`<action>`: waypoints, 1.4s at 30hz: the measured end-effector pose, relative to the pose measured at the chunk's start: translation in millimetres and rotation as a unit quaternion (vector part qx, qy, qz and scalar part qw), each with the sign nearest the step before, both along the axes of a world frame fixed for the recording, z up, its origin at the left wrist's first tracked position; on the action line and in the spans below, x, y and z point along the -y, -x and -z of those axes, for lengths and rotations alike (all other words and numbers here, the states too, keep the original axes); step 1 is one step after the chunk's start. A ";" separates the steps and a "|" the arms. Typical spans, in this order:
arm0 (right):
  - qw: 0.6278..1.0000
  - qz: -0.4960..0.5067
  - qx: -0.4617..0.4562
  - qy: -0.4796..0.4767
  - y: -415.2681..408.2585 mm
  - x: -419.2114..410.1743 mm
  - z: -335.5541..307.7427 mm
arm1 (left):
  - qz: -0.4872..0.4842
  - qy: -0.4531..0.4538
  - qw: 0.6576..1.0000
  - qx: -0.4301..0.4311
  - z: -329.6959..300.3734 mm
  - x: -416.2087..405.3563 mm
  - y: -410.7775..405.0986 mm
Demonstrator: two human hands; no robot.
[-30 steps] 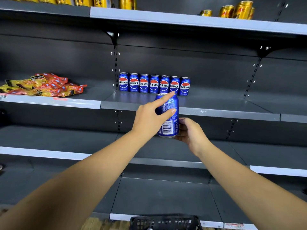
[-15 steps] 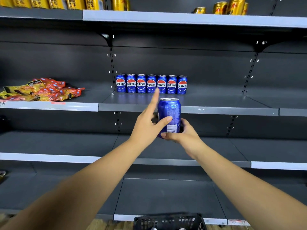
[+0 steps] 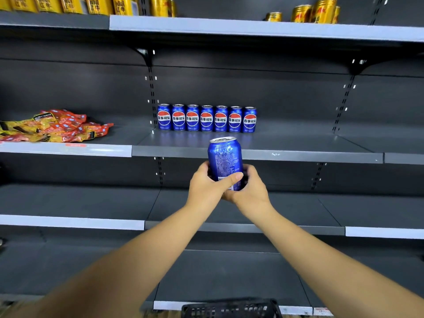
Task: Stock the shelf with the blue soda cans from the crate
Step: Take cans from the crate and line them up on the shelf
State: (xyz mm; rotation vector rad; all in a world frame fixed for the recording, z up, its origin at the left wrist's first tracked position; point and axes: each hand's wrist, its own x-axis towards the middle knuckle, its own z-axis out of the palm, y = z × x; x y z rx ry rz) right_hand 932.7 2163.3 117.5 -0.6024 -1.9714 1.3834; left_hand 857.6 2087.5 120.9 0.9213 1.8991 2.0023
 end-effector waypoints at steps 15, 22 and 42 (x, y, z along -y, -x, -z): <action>0.957 -0.182 -0.029 0.226 -2.8 -10.9 -15.0 | 0.083 -0.024 0.991 0.101 -12.2 12.7 4.7; 0.984 -0.093 -0.036 0.150 4.2 14.6 -8.2 | 0.072 -0.066 0.981 0.168 -14.1 8.2 -5.2; 0.944 -0.193 -0.063 0.259 -4.5 13.4 -13.1 | 0.096 -0.069 0.974 0.194 -20.8 20.8 8.2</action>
